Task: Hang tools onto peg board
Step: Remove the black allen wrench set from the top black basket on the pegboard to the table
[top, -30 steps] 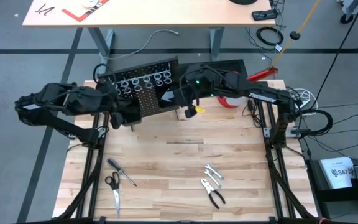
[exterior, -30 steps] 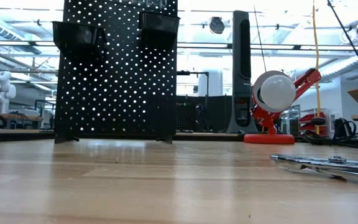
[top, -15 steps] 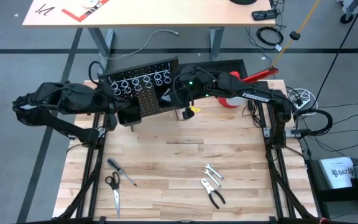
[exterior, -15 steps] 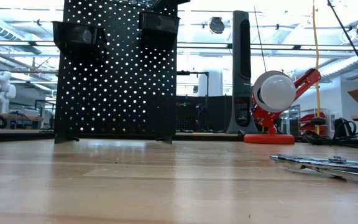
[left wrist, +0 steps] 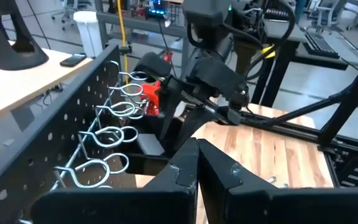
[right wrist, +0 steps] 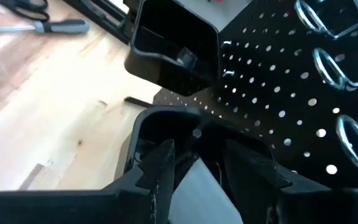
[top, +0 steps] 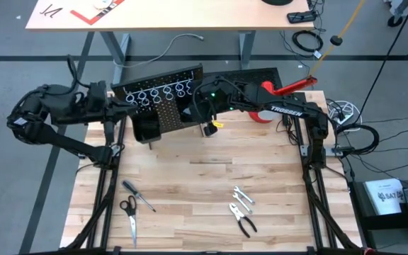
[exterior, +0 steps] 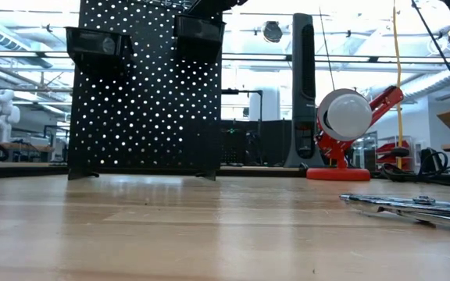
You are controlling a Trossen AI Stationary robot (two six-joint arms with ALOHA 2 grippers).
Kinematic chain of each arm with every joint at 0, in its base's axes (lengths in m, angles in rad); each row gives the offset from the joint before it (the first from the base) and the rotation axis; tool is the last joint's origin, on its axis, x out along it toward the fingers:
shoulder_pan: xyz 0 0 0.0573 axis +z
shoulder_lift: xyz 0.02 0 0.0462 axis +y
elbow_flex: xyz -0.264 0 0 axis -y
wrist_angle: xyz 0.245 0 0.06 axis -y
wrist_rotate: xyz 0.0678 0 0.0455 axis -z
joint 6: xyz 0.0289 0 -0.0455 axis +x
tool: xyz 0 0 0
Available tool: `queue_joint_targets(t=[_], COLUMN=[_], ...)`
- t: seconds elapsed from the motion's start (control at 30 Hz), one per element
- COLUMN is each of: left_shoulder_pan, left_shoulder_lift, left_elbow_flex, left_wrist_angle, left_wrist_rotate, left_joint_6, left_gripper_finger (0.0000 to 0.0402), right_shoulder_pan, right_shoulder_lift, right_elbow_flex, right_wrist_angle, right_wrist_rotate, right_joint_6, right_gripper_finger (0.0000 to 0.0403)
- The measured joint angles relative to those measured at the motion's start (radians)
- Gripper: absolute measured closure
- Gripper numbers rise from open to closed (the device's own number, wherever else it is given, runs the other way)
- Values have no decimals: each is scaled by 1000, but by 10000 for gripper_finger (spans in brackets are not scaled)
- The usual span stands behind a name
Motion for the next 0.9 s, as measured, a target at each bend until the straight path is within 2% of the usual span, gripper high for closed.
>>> queue_joint_targets(t=[0.7, 0.9], left_shoulder_pan=[0, 0], left_shoulder_lift=[9, 10], left_elbow_flex=[0, 0], left_wrist_angle=[-9, -11], left_wrist_rotate=[-2, -3], left_joint_6=[-3, -2], left_gripper_finger=[391, 391], right_shoulder_pan=[1, 29], right_shoulder_lift=[41, 41], right_elbow_flex=[3, 3], right_wrist_angle=[57, 22], right_wrist_rotate=[3, 94], right_joint_6=[53, 104], right_gripper_finger=[267, 266])
